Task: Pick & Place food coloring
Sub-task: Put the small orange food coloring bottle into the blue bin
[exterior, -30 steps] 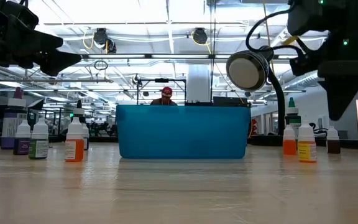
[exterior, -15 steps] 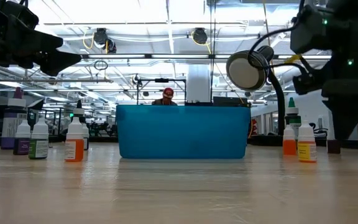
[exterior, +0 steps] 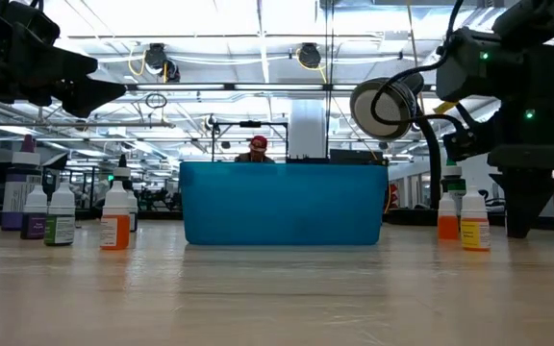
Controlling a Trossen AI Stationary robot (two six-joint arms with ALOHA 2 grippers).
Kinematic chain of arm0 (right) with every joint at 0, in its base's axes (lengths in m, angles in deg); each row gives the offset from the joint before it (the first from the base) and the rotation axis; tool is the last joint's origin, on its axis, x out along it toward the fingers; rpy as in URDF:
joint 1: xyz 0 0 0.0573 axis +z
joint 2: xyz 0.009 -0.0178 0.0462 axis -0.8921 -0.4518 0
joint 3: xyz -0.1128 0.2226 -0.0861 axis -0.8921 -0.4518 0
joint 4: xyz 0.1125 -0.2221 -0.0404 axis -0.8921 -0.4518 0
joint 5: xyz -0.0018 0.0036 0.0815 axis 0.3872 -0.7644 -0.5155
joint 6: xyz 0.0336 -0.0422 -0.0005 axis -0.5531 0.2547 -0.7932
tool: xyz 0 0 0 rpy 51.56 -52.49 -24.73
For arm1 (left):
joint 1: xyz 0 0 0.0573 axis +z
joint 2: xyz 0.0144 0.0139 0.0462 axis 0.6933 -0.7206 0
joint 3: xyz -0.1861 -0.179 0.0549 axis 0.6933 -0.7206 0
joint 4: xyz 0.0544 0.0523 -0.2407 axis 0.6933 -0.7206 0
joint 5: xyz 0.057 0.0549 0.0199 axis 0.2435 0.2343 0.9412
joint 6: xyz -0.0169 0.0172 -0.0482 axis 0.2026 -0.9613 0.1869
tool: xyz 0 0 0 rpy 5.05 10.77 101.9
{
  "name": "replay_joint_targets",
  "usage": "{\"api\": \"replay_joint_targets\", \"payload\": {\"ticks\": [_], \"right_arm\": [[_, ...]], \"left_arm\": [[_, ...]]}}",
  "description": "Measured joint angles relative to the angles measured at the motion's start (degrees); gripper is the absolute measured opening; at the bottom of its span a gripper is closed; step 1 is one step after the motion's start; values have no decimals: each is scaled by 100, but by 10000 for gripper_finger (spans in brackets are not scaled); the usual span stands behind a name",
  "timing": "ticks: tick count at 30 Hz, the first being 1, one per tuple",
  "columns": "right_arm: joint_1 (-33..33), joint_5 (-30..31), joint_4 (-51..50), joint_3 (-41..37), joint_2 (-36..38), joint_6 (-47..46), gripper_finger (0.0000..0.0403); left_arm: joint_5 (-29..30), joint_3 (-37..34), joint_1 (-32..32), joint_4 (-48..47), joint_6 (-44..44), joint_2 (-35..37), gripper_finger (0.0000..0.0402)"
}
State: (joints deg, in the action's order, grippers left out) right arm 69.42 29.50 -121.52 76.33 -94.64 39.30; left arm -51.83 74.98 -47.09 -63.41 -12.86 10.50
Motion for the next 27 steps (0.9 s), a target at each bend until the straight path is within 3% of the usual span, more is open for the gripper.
{"api": "replay_joint_targets", "payload": {"ticks": [10,20,27], "right_arm": [[0,13,154,-7,-73,14,191],[0,96,113,-14,-73,168,53],[101,-92,-99,416,-103,365,52]], "left_arm": [[1,0,1,-1,0,0,365],[1,0,-1,-1,0,0,365],[1,0,1,1,0,0,365]]}}
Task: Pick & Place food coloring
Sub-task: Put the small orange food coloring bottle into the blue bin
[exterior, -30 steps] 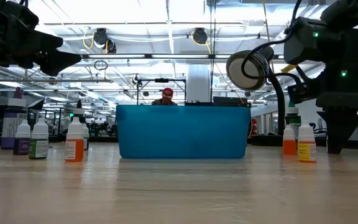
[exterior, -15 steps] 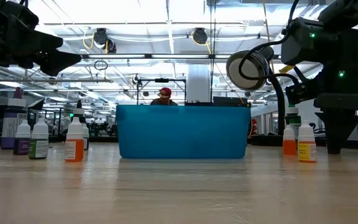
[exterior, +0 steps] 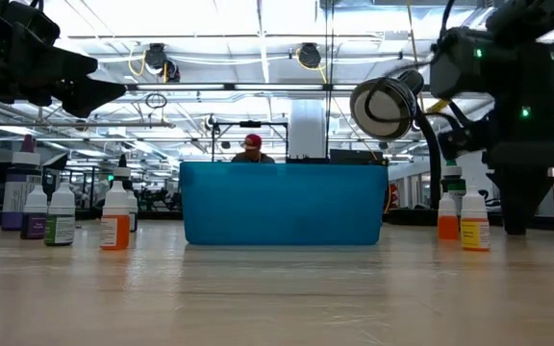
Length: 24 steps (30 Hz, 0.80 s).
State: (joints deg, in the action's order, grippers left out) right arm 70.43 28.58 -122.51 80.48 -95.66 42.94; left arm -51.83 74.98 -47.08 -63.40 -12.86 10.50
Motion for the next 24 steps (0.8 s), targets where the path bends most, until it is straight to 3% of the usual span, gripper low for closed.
{"api": "replay_joint_targets", "payload": {"ticks": [8,14,24], "right_arm": [[377,120,-158,1260,10,364,52],[522,543,-230,2596,-196,1072,52],[511,861,-1341,5439,-1923,2637,52]], "left_arm": [[0,0,-2,-1,0,1,365],[0,0,-1,-2,0,1,365],[-1,0,0,-2,0,1,365]]}}
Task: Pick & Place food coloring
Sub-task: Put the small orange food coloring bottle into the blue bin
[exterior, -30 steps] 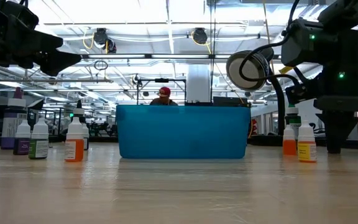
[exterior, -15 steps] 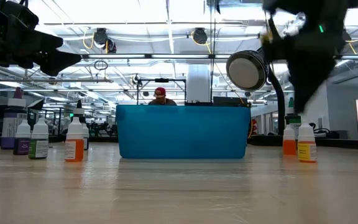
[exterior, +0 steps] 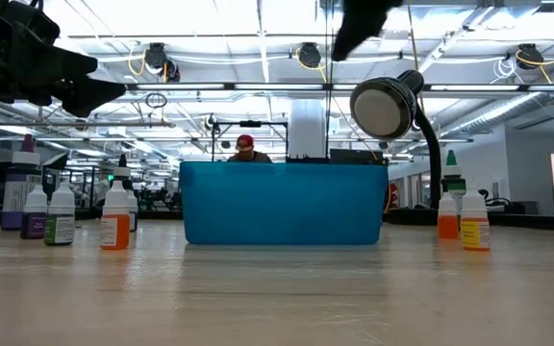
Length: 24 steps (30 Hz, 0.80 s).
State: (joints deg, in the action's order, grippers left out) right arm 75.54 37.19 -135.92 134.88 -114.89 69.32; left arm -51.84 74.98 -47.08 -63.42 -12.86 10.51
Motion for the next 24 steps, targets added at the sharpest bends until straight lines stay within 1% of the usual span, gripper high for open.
{"api": "replay_joint_targets", "payload": {"ticks": [2,4,10,12,16,19,24], "right_arm": [[0,0,-265,394,-428,219,52],[0,-2,-346,552,-757,383,52],[-2,-27,-372,388,-1563,484,52],[-2,-141,-365,335,-1784,482,52],[-2,-175,-77,138,-2032,492,52],[-2,-188,256,-141,-2043,507,52],[-74,-476,750,-568,-1991,483,52]], "left_arm": [[0,0,0,1,0,0,365],[-1,0,0,2,0,-1,365],[-1,0,-1,0,0,0,365],[1,0,-2,2,0,-1,365],[-1,0,0,0,0,0,365],[0,0,0,0,0,0,365],[-1,0,0,0,0,-1,365]]}}
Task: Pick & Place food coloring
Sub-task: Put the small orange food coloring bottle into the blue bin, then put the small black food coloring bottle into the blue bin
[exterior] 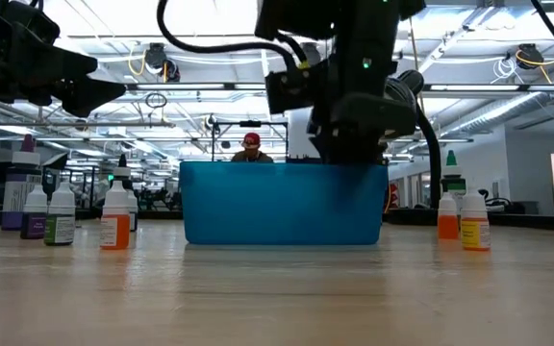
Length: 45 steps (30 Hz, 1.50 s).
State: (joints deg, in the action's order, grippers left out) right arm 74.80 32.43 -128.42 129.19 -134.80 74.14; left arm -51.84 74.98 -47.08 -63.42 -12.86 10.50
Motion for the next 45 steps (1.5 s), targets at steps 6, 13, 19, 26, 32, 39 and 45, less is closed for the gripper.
{"api": "replay_joint_targets", "payload": {"ticks": [6,13,19,26,32,39,45], "right_arm": [[-40,-151,321,-286,8,4,52],[-46,-154,334,-335,11,20,59],[-46,-155,380,-335,11,20,81],[-44,-186,383,-337,11,22,103],[-46,-448,388,-343,7,24,125],[-46,-444,425,-346,94,24,164],[-46,-437,468,-343,381,1,183]], "left_arm": [[0,0,-1,2,0,2,365],[0,0,0,2,0,2,365],[1,0,-1,2,0,0,365],[0,0,-1,2,0,0,365],[1,0,-1,1,0,1,365],[2,0,-1,2,0,1,365],[-2,0,0,3,0,0,365]]}}
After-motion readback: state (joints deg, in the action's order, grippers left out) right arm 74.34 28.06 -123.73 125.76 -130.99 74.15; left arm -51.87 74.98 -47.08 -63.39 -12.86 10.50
